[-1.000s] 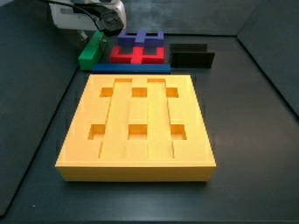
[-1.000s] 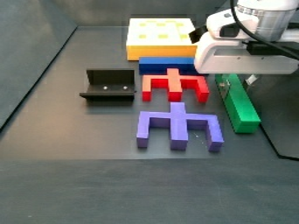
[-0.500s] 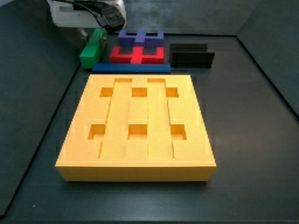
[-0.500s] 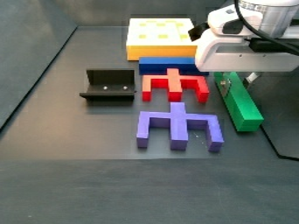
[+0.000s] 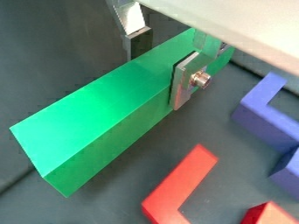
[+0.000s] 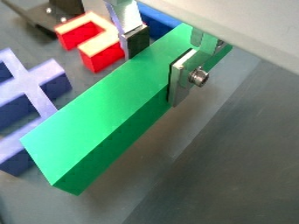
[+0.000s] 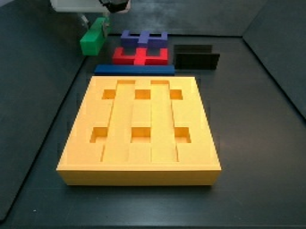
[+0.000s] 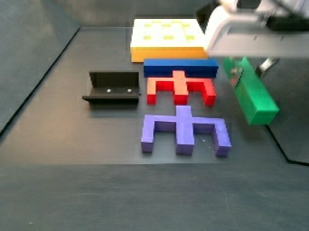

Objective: Pick up the green object. Move up. Move to above the board. Insert the green object.
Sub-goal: Move to above the board.

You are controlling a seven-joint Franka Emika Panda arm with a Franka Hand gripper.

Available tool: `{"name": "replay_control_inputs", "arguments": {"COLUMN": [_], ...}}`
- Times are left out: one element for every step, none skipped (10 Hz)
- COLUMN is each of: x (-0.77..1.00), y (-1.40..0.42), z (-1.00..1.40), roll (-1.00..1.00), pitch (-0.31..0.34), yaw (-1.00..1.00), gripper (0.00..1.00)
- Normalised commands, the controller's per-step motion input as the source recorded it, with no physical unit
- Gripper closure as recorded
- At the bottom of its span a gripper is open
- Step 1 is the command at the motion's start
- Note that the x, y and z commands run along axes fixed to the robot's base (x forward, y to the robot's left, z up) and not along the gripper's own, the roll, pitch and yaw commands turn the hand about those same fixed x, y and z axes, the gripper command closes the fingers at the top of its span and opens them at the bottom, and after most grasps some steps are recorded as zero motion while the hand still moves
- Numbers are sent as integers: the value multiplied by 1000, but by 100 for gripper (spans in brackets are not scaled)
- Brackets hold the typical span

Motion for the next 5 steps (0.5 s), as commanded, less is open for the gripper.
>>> {"name": "replay_control_inputs", "arguments": {"x": [0, -12, -68, -57, -5], "y": [0, 2, 8, -3, 6], "z": [1400, 1400, 1400, 1400, 1400], "roll": [0, -7, 47, 93, 44], "pitch": [0, 13, 50, 24, 54], "yaw": [0, -6, -7, 5, 5], "gripper": [100, 100, 100, 100, 100]}}
